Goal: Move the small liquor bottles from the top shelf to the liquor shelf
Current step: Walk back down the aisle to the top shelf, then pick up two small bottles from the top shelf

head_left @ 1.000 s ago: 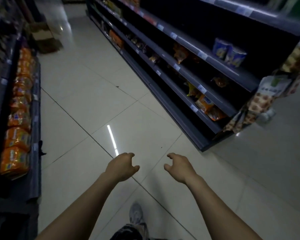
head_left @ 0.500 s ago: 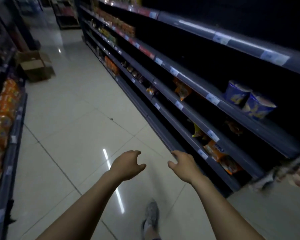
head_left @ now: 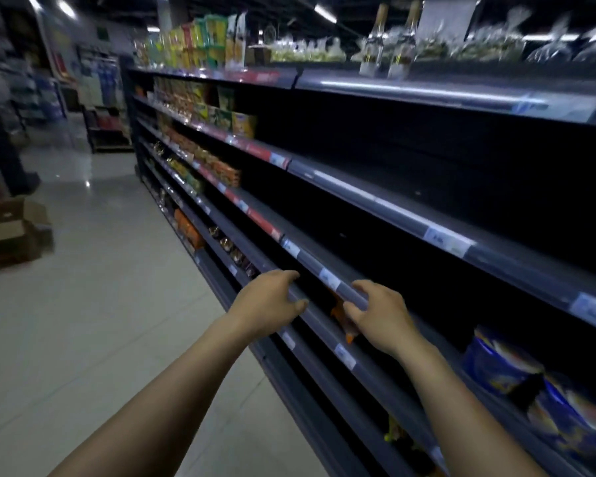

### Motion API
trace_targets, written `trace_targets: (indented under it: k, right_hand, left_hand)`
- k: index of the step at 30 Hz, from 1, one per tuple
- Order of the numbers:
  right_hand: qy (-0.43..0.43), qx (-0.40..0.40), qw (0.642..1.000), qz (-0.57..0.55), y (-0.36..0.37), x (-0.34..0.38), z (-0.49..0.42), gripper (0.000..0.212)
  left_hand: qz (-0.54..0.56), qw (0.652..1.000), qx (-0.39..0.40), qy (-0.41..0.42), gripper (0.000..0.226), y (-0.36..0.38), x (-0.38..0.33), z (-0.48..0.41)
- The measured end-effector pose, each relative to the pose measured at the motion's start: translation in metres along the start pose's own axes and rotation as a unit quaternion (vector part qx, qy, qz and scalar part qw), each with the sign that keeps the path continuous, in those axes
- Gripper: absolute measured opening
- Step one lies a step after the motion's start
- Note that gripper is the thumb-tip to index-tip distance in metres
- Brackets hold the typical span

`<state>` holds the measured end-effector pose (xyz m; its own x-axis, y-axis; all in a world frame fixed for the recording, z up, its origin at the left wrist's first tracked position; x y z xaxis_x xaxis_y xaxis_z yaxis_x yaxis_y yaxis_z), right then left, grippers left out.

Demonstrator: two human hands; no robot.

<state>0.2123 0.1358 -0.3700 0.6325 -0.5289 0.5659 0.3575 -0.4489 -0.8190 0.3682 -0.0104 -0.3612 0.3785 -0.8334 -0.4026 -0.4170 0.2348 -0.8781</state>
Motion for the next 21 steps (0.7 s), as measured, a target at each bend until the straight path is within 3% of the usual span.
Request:
trace_targets:
  k: [10,21]
  right_hand:
    - [0.001,-0.209,0.977,0.053,-0.108,0.099,-0.182,0.054]
    - [0.007,-0.344,0.933,0.105,-0.217,0.171,-0.286,0.053]
  left_hand:
    - [0.013,0.979,-0.099,0.18,0.066,-0.119,0.015,-0.24]
    - [0.077,0.931,-0.176,0.312,0.064,-0.226,-0.011,-0.409]
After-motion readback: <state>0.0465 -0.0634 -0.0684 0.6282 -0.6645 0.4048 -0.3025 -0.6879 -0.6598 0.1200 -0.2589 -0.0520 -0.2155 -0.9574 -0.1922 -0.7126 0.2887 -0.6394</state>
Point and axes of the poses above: each hand's wrist, its own z-axis away from the middle knuckle, its own y-axis out of the palm, x = y × z, the point moved 9 cm from there along -z, towards the middle knuckle, and after that the axes turned 5 degrees about y, right-handed, at the moved point
